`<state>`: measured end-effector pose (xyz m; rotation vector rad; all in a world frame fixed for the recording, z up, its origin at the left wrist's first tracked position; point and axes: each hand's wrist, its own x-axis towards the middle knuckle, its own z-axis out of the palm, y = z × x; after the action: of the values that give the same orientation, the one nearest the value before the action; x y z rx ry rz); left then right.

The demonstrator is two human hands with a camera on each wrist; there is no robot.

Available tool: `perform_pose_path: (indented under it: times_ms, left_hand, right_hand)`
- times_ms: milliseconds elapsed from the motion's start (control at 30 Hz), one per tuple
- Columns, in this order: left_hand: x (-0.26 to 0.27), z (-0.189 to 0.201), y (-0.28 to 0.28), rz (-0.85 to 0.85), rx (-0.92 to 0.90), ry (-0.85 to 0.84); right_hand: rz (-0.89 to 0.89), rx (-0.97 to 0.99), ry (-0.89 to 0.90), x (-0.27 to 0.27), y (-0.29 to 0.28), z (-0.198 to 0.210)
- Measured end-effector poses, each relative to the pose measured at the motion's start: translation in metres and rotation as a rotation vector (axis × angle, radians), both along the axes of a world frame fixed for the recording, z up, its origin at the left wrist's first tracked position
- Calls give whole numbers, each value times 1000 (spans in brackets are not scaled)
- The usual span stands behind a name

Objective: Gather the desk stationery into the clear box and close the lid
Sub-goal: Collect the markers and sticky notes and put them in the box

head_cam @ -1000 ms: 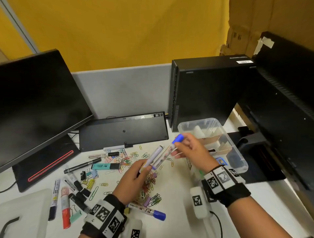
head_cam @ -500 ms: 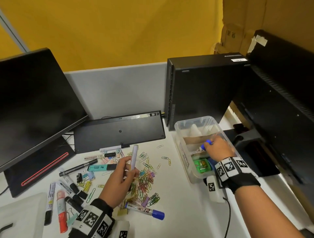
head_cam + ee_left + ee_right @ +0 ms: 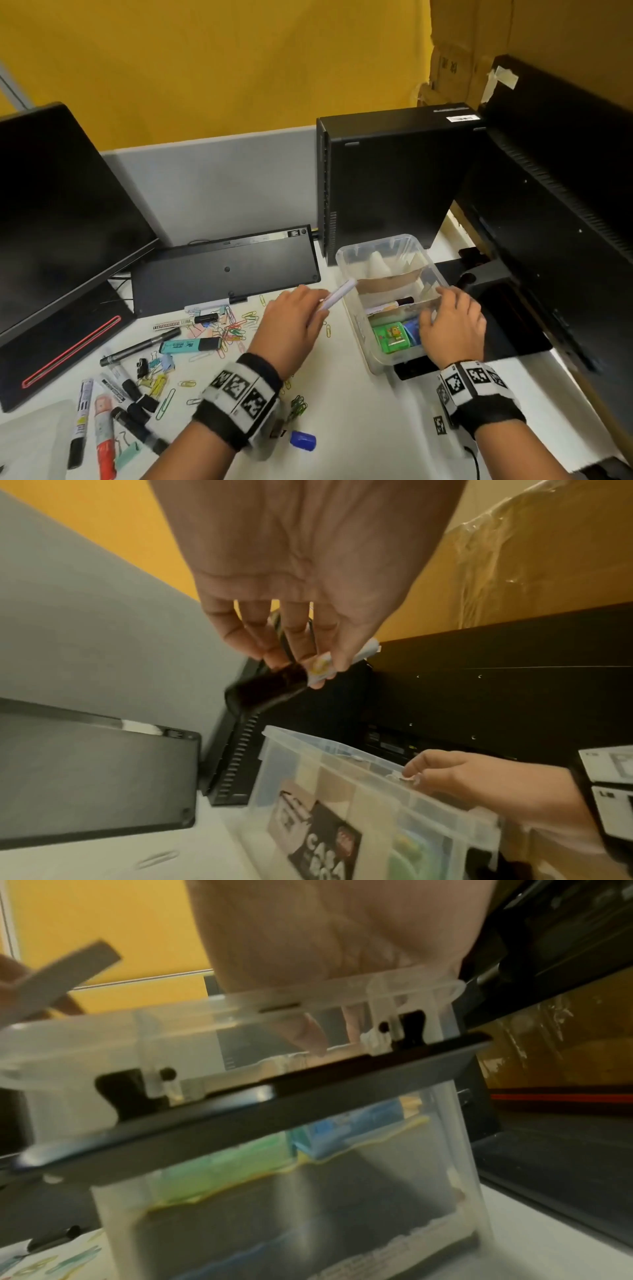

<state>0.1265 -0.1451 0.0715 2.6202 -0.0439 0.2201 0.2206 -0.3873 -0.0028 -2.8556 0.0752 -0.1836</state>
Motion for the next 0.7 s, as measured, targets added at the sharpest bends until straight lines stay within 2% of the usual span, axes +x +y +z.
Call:
perform_pose_path:
  times_ms: [67, 200, 267, 433, 567, 633, 700]
  left_hand:
    - [19, 6, -17, -22, -55, -27]
    - [55, 14, -48, 13, -612, 14]
    - [69, 9, -61, 43, -722, 55]
    - [90, -16, -84, 28, -521, 120]
    - [96, -29, -88, 37, -660, 215]
    - [95, -32, -86, -34, -536, 244]
    - [90, -34, -78, -75, -352, 201]
  right_hand:
    - [8, 21, -25, 0, 0, -1]
    - [22, 13, -31, 0, -1, -2]
    - [28, 8, -32, 0, -1, -3]
    - [43, -3, -47, 0, -2, -5]
    - [53, 5, -65, 0, -3, -7]
    - [58, 11, -68, -1, -3, -7]
    - [64, 10, -72, -2, -3, -7]
